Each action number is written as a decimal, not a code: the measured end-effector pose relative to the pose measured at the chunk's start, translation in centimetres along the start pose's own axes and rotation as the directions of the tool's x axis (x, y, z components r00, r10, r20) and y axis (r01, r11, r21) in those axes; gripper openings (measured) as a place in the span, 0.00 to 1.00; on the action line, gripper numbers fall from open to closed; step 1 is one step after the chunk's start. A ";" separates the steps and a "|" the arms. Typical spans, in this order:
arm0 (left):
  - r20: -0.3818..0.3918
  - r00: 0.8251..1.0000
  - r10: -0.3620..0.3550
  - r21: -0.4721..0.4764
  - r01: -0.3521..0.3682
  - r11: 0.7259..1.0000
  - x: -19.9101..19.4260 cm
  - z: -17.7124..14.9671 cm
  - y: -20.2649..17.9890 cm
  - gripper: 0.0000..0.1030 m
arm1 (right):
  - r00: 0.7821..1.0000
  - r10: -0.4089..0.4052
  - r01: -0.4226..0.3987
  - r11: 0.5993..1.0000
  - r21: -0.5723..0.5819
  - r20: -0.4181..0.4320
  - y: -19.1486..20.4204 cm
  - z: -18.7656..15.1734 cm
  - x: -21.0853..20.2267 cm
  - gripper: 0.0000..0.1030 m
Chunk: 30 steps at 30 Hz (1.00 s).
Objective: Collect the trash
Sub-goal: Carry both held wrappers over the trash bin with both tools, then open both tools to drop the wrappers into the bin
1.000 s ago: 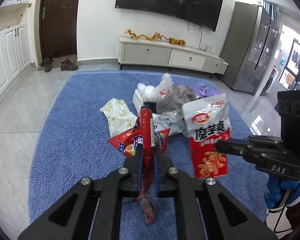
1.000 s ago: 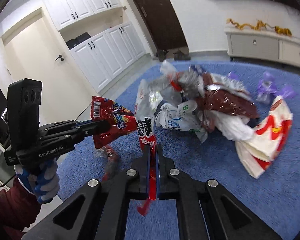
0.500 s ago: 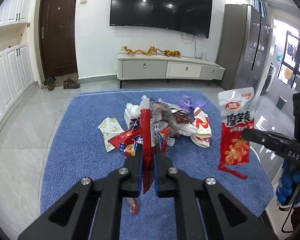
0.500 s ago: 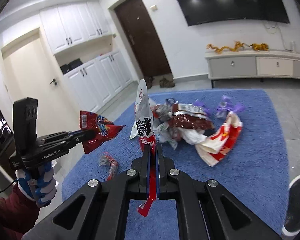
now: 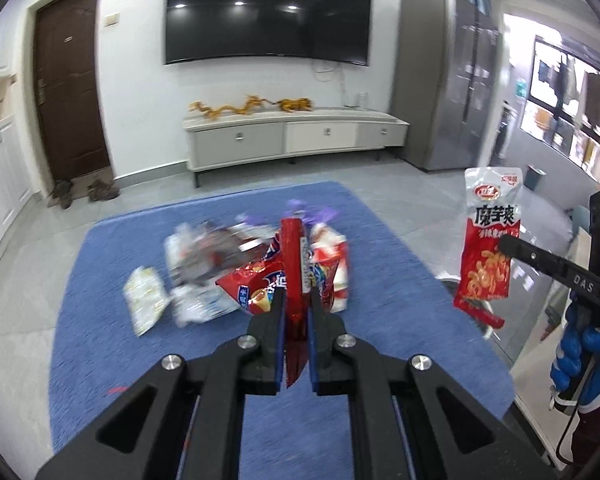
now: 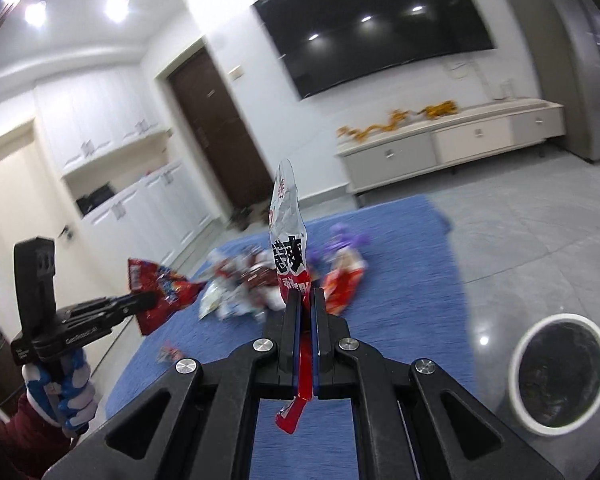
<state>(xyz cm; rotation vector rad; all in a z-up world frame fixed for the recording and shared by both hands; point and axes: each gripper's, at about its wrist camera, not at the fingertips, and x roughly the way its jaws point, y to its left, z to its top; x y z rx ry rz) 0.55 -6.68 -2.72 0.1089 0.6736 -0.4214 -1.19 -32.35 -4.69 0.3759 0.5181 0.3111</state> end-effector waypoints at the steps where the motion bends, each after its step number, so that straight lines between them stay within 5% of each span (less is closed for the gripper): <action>1: -0.003 1.000 -0.014 0.015 0.014 1.000 0.4 0.5 -0.9 0.08 | 0.999 -0.033 0.033 0.999 0.017 0.024 -1.4 0.3 -1.1 0.04; 6: -0.052 0.994 -0.095 0.108 0.100 0.989 4.6 3.3 -7.4 0.08 | 0.979 -0.190 0.183 0.979 0.092 0.079 -7.7 0.5 -5.1 0.04; 11: -0.149 0.971 -0.189 0.158 0.212 0.964 10.7 5.2 -14.3 0.08 | 0.918 -0.394 0.384 0.913 0.135 0.052 -14.7 -0.6 -7.0 0.04; 14: -0.229 0.941 -0.251 0.160 0.291 0.943 15.7 6.1 -19.1 0.08 | 0.882 -0.470 0.463 0.873 0.152 0.010 -18.4 -1.6 -6.6 0.04; 22: -0.397 0.863 -0.312 0.151 0.397 0.905 27.3 5.9 -28.8 0.09 | 0.840 -0.530 0.540 0.795 0.277 -0.118 -27.9 -4.7 -3.0 0.04; 26: -0.447 0.840 -0.307 0.141 0.406 0.903 31.6 4.8 -31.0 0.09 | 0.828 -0.534 0.560 0.766 0.316 -0.172 -31.2 -6.3 -1.2 0.04; 30: -0.505 0.796 -0.334 0.092 0.434 0.896 34.6 3.4 -32.0 0.12 | 0.823 -0.523 0.568 0.749 0.342 -0.222 -33.5 -8.2 0.5 0.05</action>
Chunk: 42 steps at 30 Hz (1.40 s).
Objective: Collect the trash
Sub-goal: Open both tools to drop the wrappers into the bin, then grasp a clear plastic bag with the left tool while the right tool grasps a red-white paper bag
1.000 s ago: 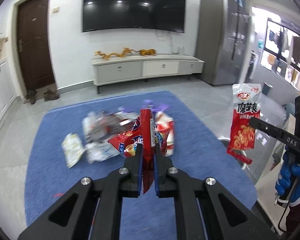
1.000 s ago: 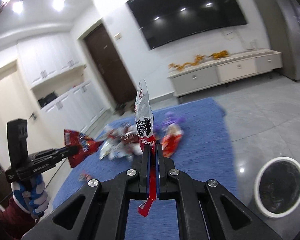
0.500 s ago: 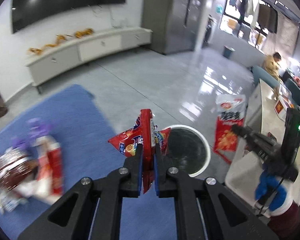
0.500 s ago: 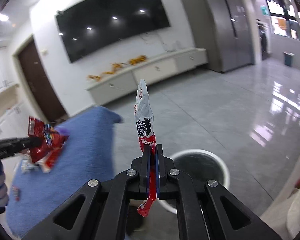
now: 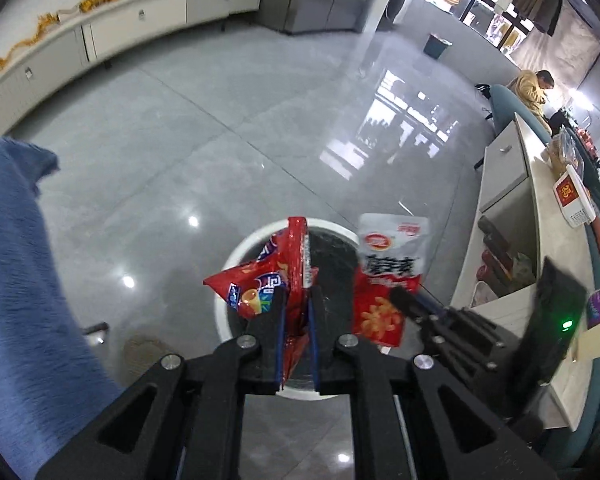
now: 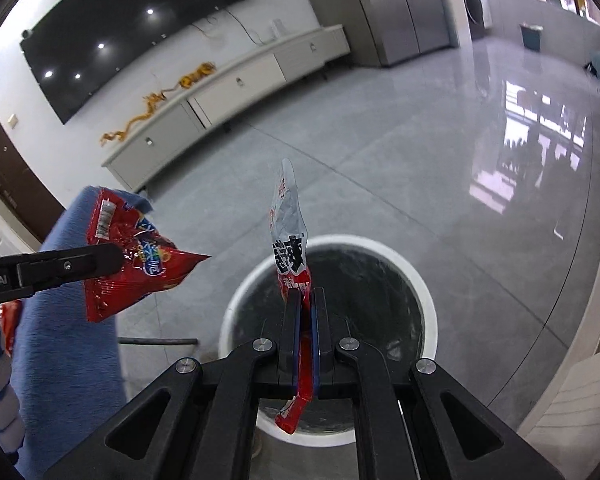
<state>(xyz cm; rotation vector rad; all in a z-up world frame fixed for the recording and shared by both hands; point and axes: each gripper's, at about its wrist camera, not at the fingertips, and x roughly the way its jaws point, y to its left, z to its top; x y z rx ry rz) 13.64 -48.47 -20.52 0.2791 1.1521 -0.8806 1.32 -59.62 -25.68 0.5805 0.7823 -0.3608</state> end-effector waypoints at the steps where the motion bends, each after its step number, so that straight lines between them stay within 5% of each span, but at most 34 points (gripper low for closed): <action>1: -0.008 1.000 -0.009 -0.012 0.009 1.000 0.5 0.0 0.1 0.16 | 1.000 0.005 -0.005 1.000 0.004 -0.016 -0.3 -0.2 0.9 0.06; 3: -0.016 1.000 -0.014 -0.035 0.013 0.999 1.4 0.1 0.5 0.34 | 0.999 0.003 -0.002 1.000 0.013 -0.041 -0.9 -0.4 2.1 0.08; 12: 0.057 0.998 -0.036 -0.046 0.038 0.998 -1.0 -0.6 0.7 0.35 | 0.997 -0.038 0.038 0.999 0.000 -0.073 -1.3 -0.6 2.8 0.17; 18: 0.228 0.973 0.017 -0.001 -0.017 1.000 -7.5 -3.0 -1.1 0.35 | 0.999 -0.031 0.032 0.997 -0.073 0.017 1.5 0.2 -1.9 0.24; 26: 0.309 0.949 0.055 0.028 -0.067 0.997 -16.6 -8.6 -0.8 0.36 | 0.989 0.032 -0.007 0.985 -0.172 0.144 6.4 1.1 -10.8 0.32; 35: 0.404 0.893 0.197 -0.041 -0.198 0.979 -26.1 -16.9 5.4 0.43 | 0.968 0.191 -0.139 0.948 -0.286 0.162 13.1 0.1 -17.1 0.36; 39: 0.428 0.855 0.294 -0.135 -0.261 0.956 -29.9 -21.6 9.4 0.58 | 0.958 0.236 -0.170 0.924 -0.343 0.161 16.5 -0.8 -19.0 0.37; 42: 0.415 0.834 0.364 -0.236 -0.288 0.928 -32.4 -25.5 13.1 0.59 | 0.950 0.266 -0.193 0.910 -0.367 0.160 18.4 -1.3 -20.1 0.37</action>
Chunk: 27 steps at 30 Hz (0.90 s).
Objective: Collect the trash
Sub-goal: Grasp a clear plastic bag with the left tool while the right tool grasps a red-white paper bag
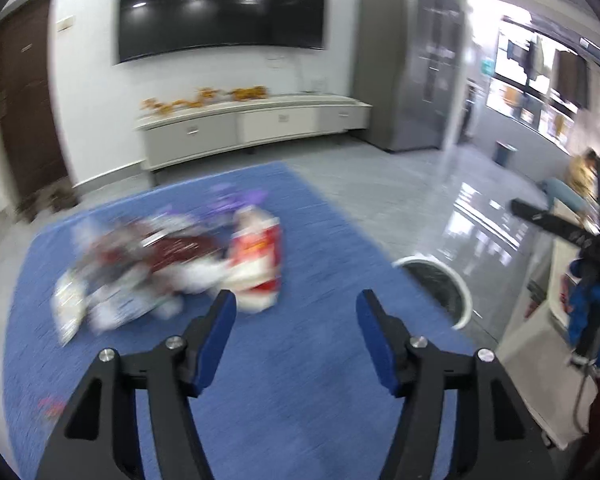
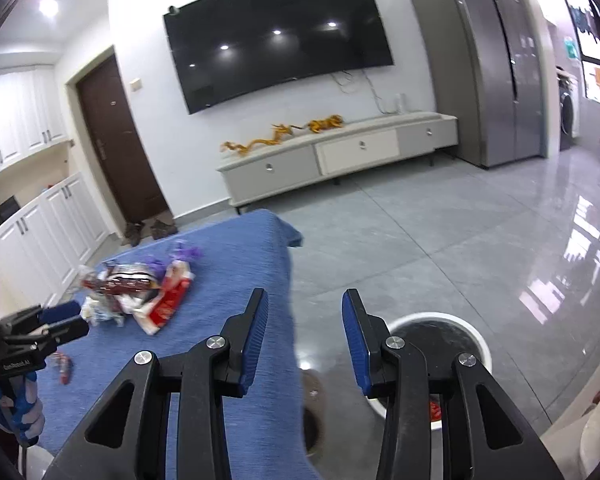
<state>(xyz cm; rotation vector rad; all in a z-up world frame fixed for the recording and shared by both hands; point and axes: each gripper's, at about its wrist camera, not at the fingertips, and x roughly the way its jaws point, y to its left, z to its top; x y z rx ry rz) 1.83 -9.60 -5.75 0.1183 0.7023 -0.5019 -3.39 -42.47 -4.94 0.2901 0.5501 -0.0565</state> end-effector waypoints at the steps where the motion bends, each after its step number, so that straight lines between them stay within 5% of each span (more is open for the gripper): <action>1: -0.003 1.000 0.017 -0.025 -0.017 1.000 -0.6 -0.8 1.3 0.59 | 1.000 0.010 -0.010 1.000 -0.011 0.002 0.8 0.0 -0.3 0.37; 8: -0.052 0.988 0.148 -0.242 -0.156 0.957 -4.7 -8.3 10.6 0.59 | 0.995 0.095 -0.096 0.994 -0.048 -0.025 5.8 -0.2 -0.9 0.43; 15: -0.111 0.983 0.147 -0.395 -0.180 0.901 -5.0 -12.0 14.8 0.59 | 0.980 0.182 -0.188 0.979 -0.079 -0.080 9.7 -0.8 0.7 0.52; 27: -0.199 0.968 0.151 -0.435 -0.225 0.872 1.7 -10.0 17.6 0.59 | 0.944 0.227 -0.256 0.961 -0.101 -0.239 13.8 -2.0 9.6 0.56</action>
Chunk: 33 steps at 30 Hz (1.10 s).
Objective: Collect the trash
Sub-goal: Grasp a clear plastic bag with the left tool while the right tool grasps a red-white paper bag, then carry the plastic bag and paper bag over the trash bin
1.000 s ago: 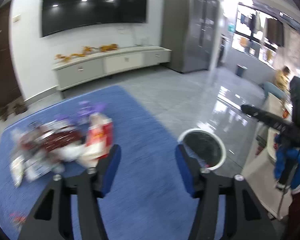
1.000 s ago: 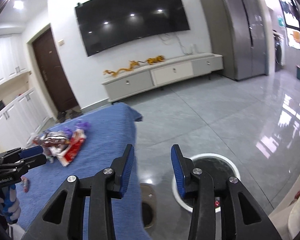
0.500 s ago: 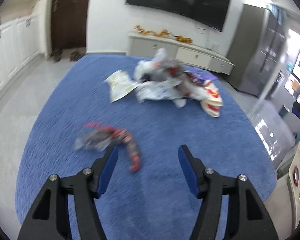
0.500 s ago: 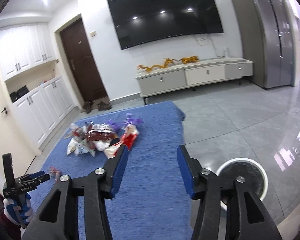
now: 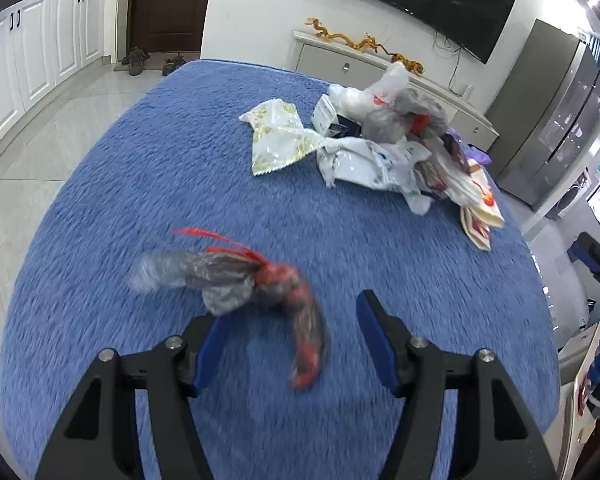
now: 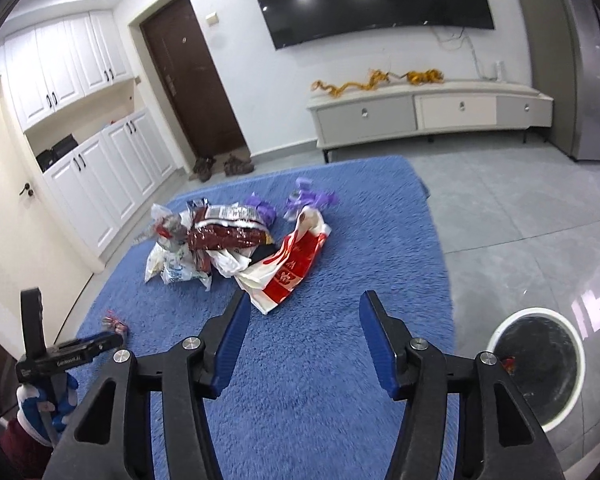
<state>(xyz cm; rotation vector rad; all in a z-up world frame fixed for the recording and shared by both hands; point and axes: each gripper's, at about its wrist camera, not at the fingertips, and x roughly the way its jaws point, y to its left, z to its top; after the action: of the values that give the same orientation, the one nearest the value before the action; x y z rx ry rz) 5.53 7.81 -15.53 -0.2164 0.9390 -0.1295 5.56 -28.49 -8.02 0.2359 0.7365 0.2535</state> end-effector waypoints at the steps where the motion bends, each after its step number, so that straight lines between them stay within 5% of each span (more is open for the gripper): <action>1: -0.003 1.000 0.003 -0.001 -0.003 1.000 0.4 0.4 0.0 0.59 | 1.000 0.005 -0.005 1.000 -0.001 -0.012 0.0 0.3 0.8 0.58; 4: -0.005 1.000 0.007 0.008 -0.007 1.000 1.7 1.5 -0.4 0.58 | 0.998 0.031 -0.031 0.999 0.011 -0.048 0.0 1.0 3.7 0.61; 15: 0.013 0.999 -0.041 0.031 0.040 0.999 3.1 2.8 0.0 0.19 | 0.985 0.102 -0.089 0.991 0.098 -0.137 -0.7 2.8 12.4 0.63; 23: 0.035 0.997 -0.062 -0.002 0.063 0.998 2.6 2.1 1.1 0.12 | 0.982 0.101 -0.082 0.989 0.121 -0.162 -1.2 3.8 16.2 0.63; 26: 0.036 0.997 -0.066 -0.008 0.067 0.998 2.3 1.9 1.2 0.11 | 0.981 0.094 -0.076 0.991 0.111 -0.167 -0.9 3.9 16.9 0.54; 28: 0.034 0.997 -0.076 -0.012 0.077 0.997 2.1 1.6 1.1 0.11 | 0.981 0.092 -0.075 0.992 0.106 -0.171 -0.7 3.8 17.0 0.37; 33: 0.043 0.996 -0.082 0.006 0.082 0.997 0.7 0.8 0.4 0.10 | 0.981 0.123 -0.106 0.987 0.118 -0.148 -0.4 3.0 15.8 0.28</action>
<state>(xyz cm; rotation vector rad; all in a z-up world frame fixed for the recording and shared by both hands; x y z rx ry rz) 6.59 8.16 -15.73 -0.2526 0.8868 -0.2017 18.95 -24.33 -15.90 0.3672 0.8934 0.3442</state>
